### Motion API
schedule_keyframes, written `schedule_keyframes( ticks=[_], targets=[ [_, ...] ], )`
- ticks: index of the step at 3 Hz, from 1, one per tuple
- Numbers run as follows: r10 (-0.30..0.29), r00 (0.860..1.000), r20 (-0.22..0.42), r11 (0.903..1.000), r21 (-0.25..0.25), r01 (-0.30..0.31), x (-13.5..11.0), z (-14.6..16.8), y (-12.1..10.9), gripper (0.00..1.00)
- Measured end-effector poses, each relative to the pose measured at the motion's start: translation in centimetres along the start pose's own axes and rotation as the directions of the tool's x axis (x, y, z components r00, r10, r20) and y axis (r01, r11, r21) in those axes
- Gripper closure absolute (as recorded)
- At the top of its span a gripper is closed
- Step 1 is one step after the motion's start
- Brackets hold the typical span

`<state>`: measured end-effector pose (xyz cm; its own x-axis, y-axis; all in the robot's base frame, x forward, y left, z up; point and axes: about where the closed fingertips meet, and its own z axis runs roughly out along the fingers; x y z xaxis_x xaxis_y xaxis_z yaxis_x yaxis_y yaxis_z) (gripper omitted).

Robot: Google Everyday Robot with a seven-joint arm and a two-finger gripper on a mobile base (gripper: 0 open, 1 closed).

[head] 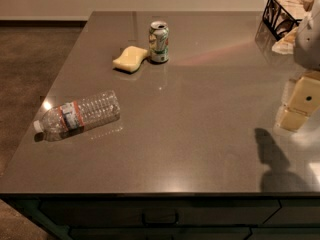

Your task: Place water bottle upright

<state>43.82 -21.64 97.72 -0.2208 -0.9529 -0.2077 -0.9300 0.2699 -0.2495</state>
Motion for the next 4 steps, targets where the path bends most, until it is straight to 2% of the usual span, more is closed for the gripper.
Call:
schedule_keyframes(
  ticks=[1, 2, 3, 4],
  targets=[
    [0.000, 1.000, 0.000, 1.0000, 0.000, 0.000, 0.0, 0.0, 0.0, 0.00],
    [-0.035, 0.999, 0.025, 0.9993, -0.015, 0.035, -2.0, 0.8, 0.1, 0.00],
    [-0.097, 0.994, 0.052, 0.9944, -0.037, 0.099, -5.0, 2.1, 0.8, 0.00],
    [-0.169, 0.984, 0.059, 0.9841, -0.044, 0.172, -7.7, 3.5, 2.0, 0.00]
  ],
)
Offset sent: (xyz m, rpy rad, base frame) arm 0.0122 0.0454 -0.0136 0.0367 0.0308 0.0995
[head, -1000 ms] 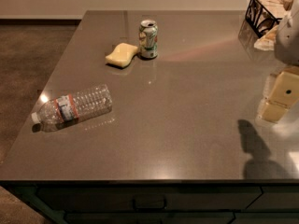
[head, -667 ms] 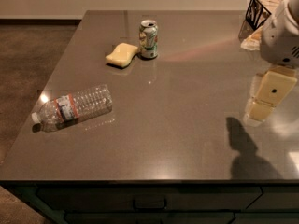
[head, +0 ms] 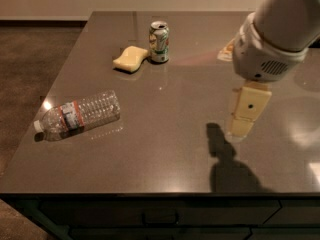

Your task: Place water bottle upright

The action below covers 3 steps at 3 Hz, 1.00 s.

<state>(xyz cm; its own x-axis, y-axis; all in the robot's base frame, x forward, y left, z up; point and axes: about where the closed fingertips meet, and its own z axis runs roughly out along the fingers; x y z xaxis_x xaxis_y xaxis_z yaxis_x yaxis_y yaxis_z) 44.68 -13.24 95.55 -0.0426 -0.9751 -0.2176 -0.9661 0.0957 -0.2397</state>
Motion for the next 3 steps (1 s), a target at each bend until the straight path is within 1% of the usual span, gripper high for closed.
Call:
schedule_keyframes(
  ticks=[1, 2, 3],
  targets=[
    [-0.086, 0.996, -0.009, 0.9963, -0.007, 0.086, -2.6, 1.4, 1.3, 0.00],
    [-0.161, 0.987, -0.010, 0.9869, -0.018, 0.160, -4.7, 2.7, 2.8, 0.00],
    [-0.234, 0.972, 0.002, 0.9717, -0.031, 0.234, -6.9, 4.2, 4.2, 0.00]
  ],
)
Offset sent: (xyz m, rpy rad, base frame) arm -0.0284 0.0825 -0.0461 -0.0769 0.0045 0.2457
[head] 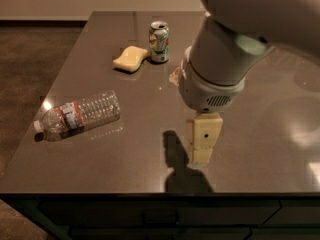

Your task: Place water bottle upright

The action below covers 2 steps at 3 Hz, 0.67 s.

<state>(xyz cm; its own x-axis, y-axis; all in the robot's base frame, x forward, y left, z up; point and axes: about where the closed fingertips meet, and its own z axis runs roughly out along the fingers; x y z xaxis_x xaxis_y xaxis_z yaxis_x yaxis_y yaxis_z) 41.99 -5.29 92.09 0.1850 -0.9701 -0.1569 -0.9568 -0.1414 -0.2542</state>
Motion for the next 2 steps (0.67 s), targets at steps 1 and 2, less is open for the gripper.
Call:
schedule_keyframes(
  ticks=[1, 2],
  targets=[
    [-0.051, 0.999, 0.009, 0.9985, -0.017, 0.051, -2.7, 1.6, -0.7, 0.00],
    [-0.077, 0.997, 0.019, 0.9960, -0.044, 0.078, -5.4, 4.1, -3.3, 0.00]
  ],
)
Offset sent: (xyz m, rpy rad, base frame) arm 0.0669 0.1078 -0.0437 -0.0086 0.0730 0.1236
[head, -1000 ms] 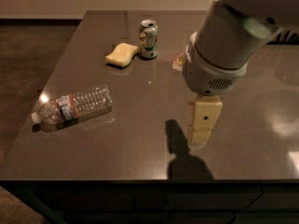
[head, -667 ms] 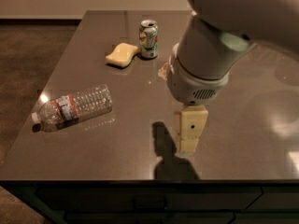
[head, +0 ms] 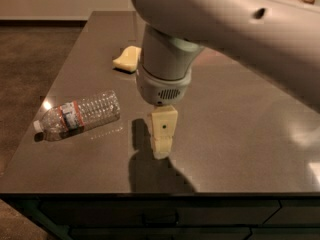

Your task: Place water bottle upright

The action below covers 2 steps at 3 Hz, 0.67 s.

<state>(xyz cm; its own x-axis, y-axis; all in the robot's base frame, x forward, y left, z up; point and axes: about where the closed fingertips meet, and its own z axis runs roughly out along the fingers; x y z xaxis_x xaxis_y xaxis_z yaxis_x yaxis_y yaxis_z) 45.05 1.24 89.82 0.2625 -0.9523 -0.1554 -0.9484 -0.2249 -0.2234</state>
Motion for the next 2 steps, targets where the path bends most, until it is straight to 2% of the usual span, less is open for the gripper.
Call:
schedule_keyframes(
  ticks=[2],
  targets=[
    [-0.049, 0.999, 0.002, 0.9982, -0.034, 0.049, -4.1, 4.1, -5.5, 0.00]
  ],
)
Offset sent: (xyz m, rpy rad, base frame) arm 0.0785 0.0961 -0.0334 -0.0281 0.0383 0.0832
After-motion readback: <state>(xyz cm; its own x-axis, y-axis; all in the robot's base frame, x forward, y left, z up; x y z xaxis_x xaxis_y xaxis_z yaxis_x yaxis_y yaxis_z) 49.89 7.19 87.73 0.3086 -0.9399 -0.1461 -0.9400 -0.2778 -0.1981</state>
